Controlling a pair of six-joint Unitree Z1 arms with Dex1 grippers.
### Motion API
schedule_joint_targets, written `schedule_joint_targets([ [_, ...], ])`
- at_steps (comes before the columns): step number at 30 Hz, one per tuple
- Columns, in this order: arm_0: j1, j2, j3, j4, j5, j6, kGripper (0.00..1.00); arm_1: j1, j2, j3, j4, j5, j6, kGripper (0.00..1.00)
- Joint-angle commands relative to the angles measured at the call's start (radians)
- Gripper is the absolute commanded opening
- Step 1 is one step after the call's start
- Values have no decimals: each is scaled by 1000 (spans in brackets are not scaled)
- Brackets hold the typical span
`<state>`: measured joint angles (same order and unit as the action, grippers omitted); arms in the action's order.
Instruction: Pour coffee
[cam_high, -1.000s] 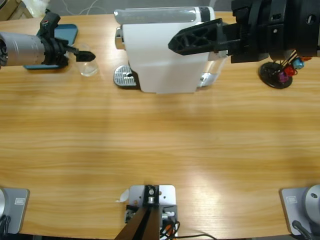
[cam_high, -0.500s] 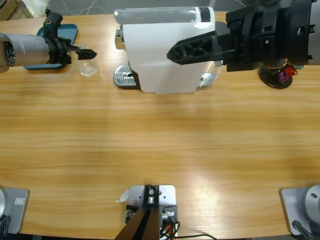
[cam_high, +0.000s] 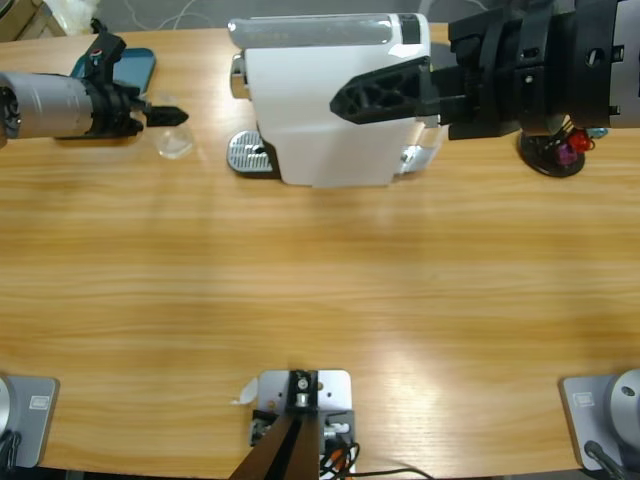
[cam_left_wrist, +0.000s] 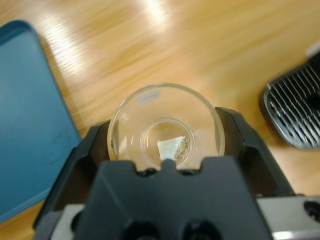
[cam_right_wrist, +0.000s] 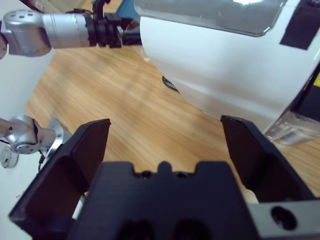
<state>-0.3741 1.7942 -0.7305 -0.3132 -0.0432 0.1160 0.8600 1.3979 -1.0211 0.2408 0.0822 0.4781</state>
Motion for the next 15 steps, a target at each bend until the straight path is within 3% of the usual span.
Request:
schedule_joint_targets([
  [1,52,-108,20,114,-203,156,517,-15,56,48,-48,7,22,1000],
  [4,95,-167,-13,223,-292,279,522,-15,77,29,-62,20,22,1000],
  [8,115,-213,-30,260,-403,345,520,-15,94,34,-77,25,22,1000],
  [15,106,-137,-82,264,-563,499,522,-15,72,71,-61,29,25,1000],
])
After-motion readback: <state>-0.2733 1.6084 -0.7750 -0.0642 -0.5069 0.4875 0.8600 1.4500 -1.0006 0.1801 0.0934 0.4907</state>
